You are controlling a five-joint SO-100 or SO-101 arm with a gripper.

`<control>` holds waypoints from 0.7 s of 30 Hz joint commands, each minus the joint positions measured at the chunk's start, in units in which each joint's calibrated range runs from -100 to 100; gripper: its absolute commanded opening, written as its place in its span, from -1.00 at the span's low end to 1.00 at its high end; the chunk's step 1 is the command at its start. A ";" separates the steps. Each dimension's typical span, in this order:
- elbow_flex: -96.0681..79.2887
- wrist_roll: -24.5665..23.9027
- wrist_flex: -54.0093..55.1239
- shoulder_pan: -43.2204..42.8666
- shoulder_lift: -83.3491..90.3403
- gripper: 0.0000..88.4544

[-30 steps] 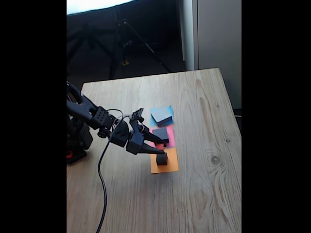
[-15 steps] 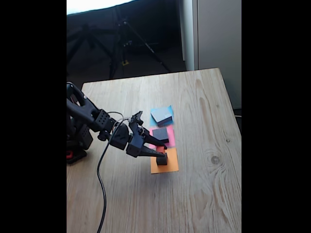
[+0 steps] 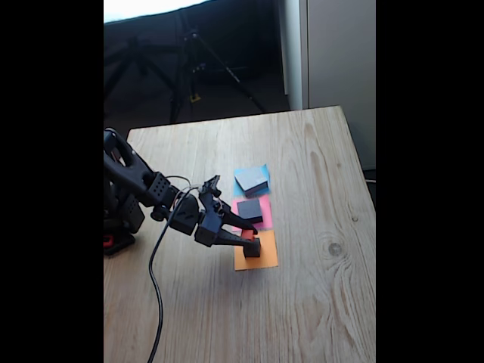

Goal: Tower of hanoi

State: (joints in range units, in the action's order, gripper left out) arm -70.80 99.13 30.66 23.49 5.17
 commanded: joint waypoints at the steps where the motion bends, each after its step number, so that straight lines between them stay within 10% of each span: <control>1: 0.61 0.87 1.75 -0.55 -0.03 -0.98; 21: 3.34 0.87 1.83 -0.30 -1.77 -0.72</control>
State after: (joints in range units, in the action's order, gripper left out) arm -69.49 99.13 31.31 23.49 3.12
